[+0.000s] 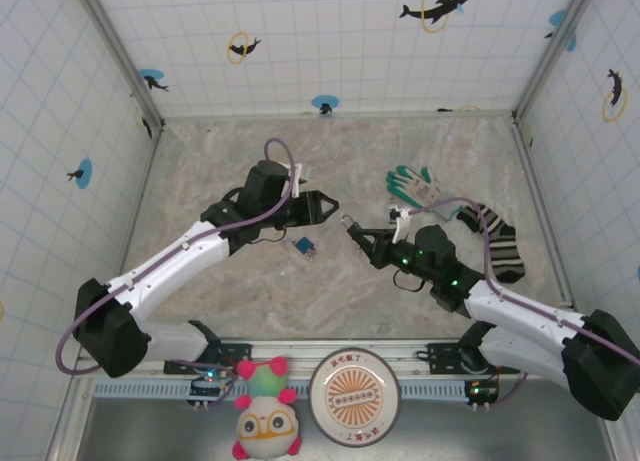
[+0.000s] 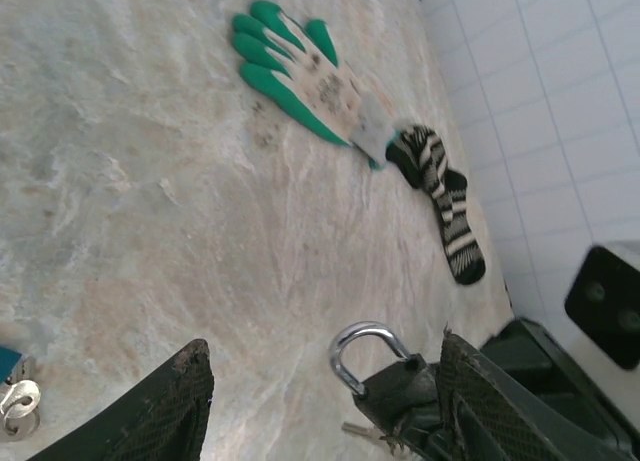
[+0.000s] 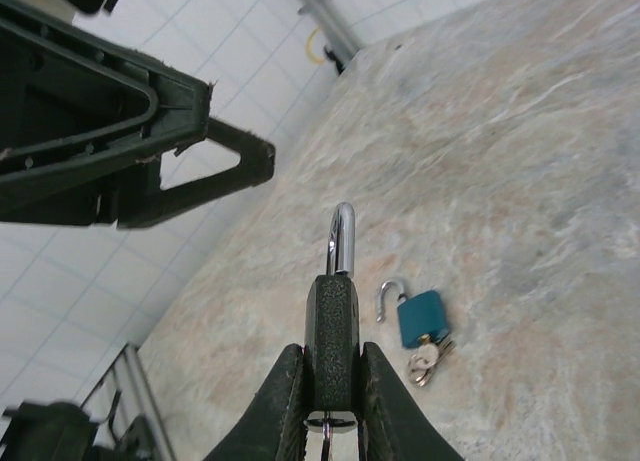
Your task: Unlock with the key
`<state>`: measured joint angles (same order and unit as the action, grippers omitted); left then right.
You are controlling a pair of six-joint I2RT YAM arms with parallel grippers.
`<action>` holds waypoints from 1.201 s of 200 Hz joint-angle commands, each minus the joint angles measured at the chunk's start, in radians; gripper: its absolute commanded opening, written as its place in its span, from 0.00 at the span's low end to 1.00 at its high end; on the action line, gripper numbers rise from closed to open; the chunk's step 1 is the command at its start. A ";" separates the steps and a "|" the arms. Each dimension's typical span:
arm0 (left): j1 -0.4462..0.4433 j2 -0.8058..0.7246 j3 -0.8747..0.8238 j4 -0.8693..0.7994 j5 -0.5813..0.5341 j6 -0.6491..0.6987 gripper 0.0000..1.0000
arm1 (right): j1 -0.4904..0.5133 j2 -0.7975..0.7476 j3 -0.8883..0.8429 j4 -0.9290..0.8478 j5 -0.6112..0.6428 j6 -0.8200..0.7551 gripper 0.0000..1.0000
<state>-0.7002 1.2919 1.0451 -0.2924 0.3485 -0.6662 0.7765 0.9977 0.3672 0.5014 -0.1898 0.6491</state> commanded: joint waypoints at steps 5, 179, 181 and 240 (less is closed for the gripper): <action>0.004 -0.023 0.032 -0.066 0.131 0.164 0.61 | -0.014 -0.022 0.051 -0.023 -0.172 -0.052 0.00; 0.004 0.046 0.000 -0.095 0.208 0.204 0.36 | 0.023 -0.085 0.088 -0.060 -0.229 -0.119 0.00; 0.004 0.047 0.001 -0.095 0.208 0.205 0.35 | 0.024 -0.088 0.090 -0.063 -0.227 -0.123 0.00; 0.004 0.050 -0.022 -0.099 0.269 0.217 0.29 | 0.028 -0.176 0.071 -0.109 -0.121 -0.174 0.00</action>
<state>-0.7002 1.3319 1.0439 -0.3710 0.5636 -0.4850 0.8013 0.8627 0.4011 0.3897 -0.3721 0.5121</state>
